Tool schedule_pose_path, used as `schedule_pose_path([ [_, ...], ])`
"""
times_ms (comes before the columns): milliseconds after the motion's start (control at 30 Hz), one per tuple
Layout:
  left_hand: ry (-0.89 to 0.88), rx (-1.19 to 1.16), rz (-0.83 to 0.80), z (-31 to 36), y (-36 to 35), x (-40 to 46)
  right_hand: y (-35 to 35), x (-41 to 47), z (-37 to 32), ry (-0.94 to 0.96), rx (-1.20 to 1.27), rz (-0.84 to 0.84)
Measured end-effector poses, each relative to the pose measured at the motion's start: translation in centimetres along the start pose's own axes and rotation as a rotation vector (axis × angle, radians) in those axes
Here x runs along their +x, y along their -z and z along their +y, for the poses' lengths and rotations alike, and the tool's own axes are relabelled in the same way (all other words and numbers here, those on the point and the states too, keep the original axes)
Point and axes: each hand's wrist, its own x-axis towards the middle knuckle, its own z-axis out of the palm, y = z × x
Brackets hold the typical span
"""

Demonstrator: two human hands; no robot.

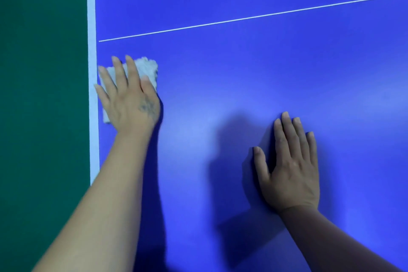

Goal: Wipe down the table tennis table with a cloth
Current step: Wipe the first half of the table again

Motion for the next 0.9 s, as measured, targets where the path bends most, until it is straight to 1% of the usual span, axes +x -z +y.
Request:
schedule_pose_path([
  [100,0.154,-0.034,0.014,1.9,0.2,4.4,0.0,0.0,-0.1,0.002,0.001,0.003],
  [167,0.138,-0.058,0.016,4.3,-0.3,5.6,-0.1,0.0,-0.1,0.001,-0.003,0.002],
  [267,-0.066,-0.048,0.027,8.5,-1.6,4.0,-0.1,0.0,0.1,0.001,-0.002,0.003],
  [367,-0.317,-0.030,0.030,11.8,-2.8,-0.6,-0.1,0.0,0.0,0.006,-0.006,0.016],
  [433,-0.473,-0.023,0.029,12.2,-3.2,-4.3,-0.2,0.1,0.1,0.010,-0.009,0.015],
  [467,-0.523,-0.021,0.023,11.6,-3.2,-6.2,-0.2,0.1,0.0,0.014,-0.010,0.010],
  [533,-0.562,-0.019,-0.007,9.5,-2.9,-10.4,-0.2,0.1,0.1,0.019,-0.005,0.004],
  [633,-0.502,-0.038,-0.067,5.4,-1.9,-16.4,-0.1,0.1,0.1,0.013,0.010,0.006],
  [733,-0.404,0.031,-0.106,0.5,-0.9,-20.1,-0.1,0.1,-0.1,0.007,0.031,0.004],
  [800,-0.293,0.044,-0.120,-3.0,-0.2,-20.6,-0.1,0.1,-0.1,0.010,0.041,0.001],
  [900,-0.093,0.041,-0.075,-7.0,0.7,-17.9,0.1,0.0,0.0,0.016,0.045,0.007],
])
